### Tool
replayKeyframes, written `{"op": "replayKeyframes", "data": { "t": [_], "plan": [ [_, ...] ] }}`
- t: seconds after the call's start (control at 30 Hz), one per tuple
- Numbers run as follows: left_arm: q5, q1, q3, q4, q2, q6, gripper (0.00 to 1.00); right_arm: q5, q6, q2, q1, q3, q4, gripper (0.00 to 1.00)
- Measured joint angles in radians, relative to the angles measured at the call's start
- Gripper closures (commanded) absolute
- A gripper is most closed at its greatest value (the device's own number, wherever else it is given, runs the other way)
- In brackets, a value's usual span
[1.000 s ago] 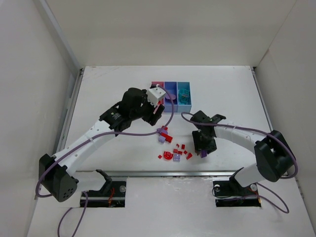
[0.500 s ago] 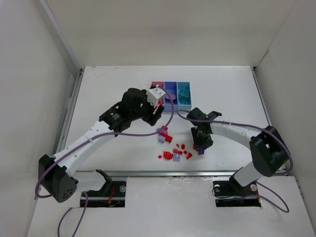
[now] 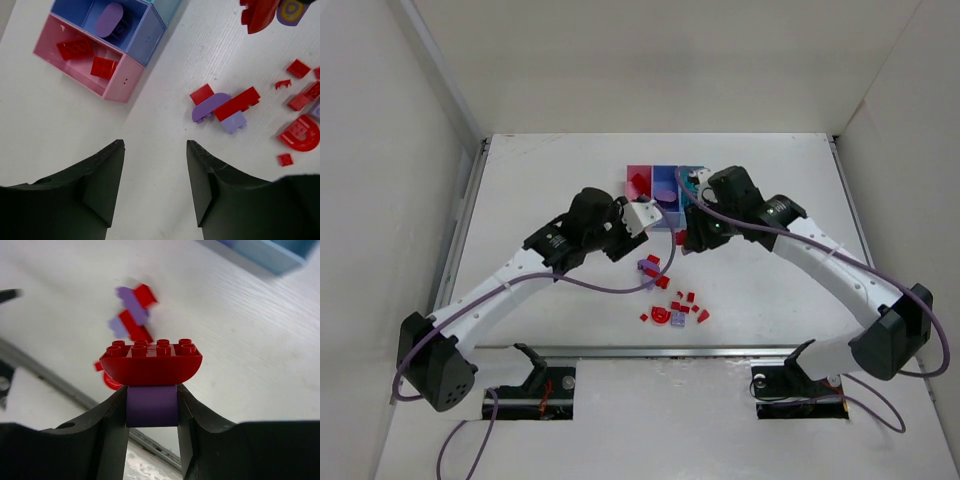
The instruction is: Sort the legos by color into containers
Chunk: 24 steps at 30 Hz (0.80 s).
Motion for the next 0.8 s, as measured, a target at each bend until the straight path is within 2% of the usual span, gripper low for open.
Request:
{"op": "replayKeyframes", "data": {
  "t": [0.03,0.13,0.17,0.2,0.33,0.43,0.57,0.8],
  "plan": [
    [0.0,0.0,-0.01,0.005,-0.004,0.046,0.51,-0.043,-0.018,0.003,0.0,0.018,0.014,1.0],
    [0.018,0.004,-0.114,0.062,-0.078,0.191,0.42,-0.17,-0.074,0.031,0.0,0.063,0.039,1.0],
    [0.03,0.007,-0.16,0.077,-0.122,0.239,0.27,-0.204,-0.087,0.043,0.0,0.074,0.041,1.0],
    [0.047,0.009,-0.204,0.1,-0.171,0.286,0.23,-0.233,-0.097,0.058,0.0,0.086,0.04,1.0],
    [0.133,0.013,-0.283,0.196,-0.316,0.435,0.15,-0.332,-0.119,0.101,0.0,0.12,0.042,1.0],
    [0.185,0.01,-0.277,0.275,-0.323,0.526,0.17,-0.377,-0.122,0.124,0.001,0.142,0.038,1.0],
    [0.243,0.006,-0.262,0.277,-0.281,0.674,0.24,-0.412,-0.111,0.139,0.003,0.163,0.042,1.0],
    [0.326,-0.016,-0.262,0.246,-0.243,0.889,0.24,-0.467,-0.069,0.143,0.015,0.163,0.06,1.0]
  ]
}}
